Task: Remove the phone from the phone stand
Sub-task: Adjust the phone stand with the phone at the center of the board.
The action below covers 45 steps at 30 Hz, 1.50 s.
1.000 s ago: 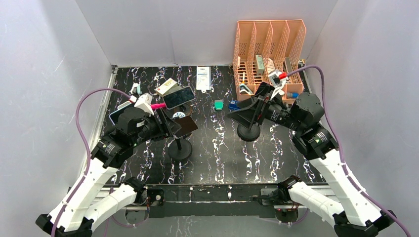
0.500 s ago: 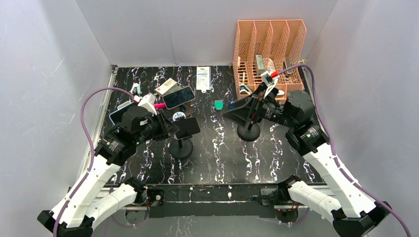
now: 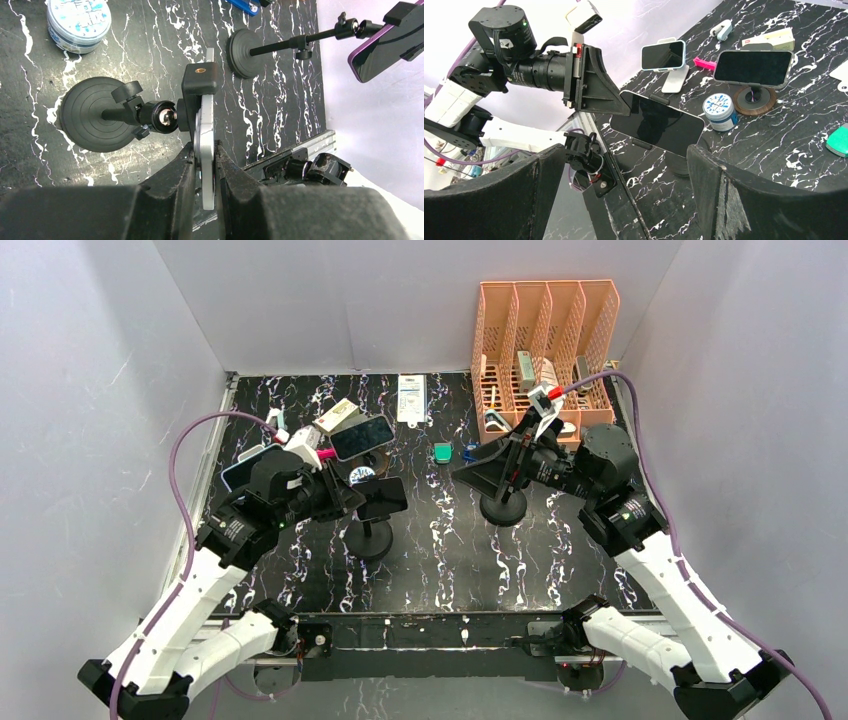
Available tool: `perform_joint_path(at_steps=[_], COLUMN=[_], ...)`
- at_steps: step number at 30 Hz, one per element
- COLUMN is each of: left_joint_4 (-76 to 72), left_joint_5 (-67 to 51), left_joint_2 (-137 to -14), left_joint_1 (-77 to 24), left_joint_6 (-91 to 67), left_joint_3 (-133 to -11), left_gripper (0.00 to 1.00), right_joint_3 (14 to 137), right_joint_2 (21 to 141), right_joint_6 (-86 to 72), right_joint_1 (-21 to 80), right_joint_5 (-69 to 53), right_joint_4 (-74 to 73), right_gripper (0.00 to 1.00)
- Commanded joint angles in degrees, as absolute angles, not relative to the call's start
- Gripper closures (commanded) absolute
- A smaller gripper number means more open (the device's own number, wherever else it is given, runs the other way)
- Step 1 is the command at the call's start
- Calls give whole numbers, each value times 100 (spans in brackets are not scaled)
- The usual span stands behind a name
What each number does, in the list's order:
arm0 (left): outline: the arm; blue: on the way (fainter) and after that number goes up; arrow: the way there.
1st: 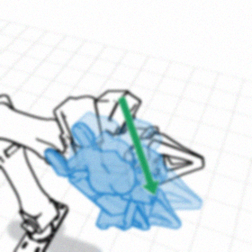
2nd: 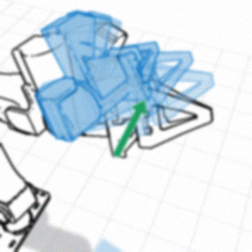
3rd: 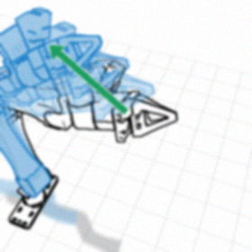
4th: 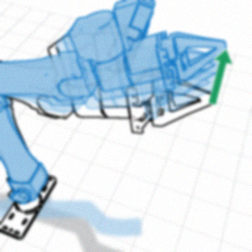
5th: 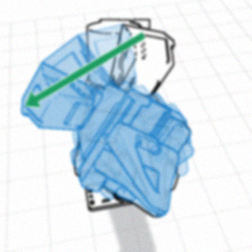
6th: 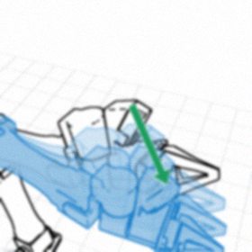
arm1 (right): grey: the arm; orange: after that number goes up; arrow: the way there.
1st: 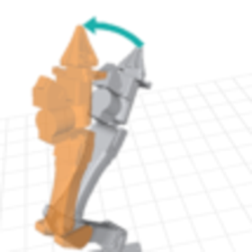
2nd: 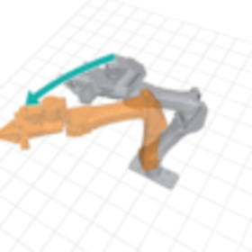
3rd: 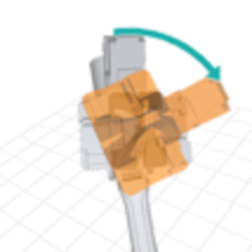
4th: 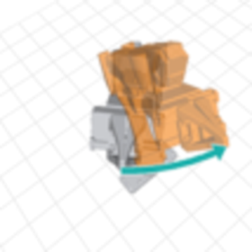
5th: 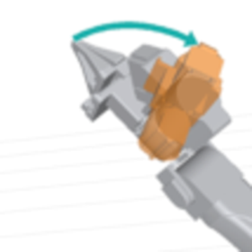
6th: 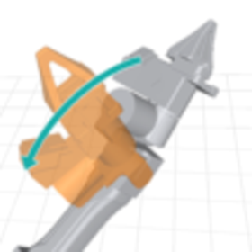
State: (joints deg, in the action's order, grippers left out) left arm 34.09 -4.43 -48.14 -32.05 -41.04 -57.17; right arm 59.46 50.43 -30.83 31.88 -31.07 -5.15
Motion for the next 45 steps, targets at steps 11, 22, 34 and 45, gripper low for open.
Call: perform_joint_path(at_steps=[11,22,34,45], left_joint_4=[2543,1991,1563,1684], left_joint_5=[-1928,-2397,-2687,-2569], left_joint_2=[-4991,-5195,-5448,-5308], left_joint_1=[-3217,-3217,-3217,-3217], left_joint_6=[-3913,-4020,-4065,-3901], left_joint_3=[-6026,-6042,-5555,-5411], left_gripper=[100,100,100,82], right_joint_3=[6144,6109,6042,5999], right_joint_2=[4902,4881,4923,4927], right_joint_6=[-2881,-2797,-2791,-2804], right_joint_1=[3174,3180,3176,3173], right_joint_5=[-3045,-2997,-3057,-3076], right_joint_4=[-663,-738,-728,-721], right_gripper=[1,1,1,1])
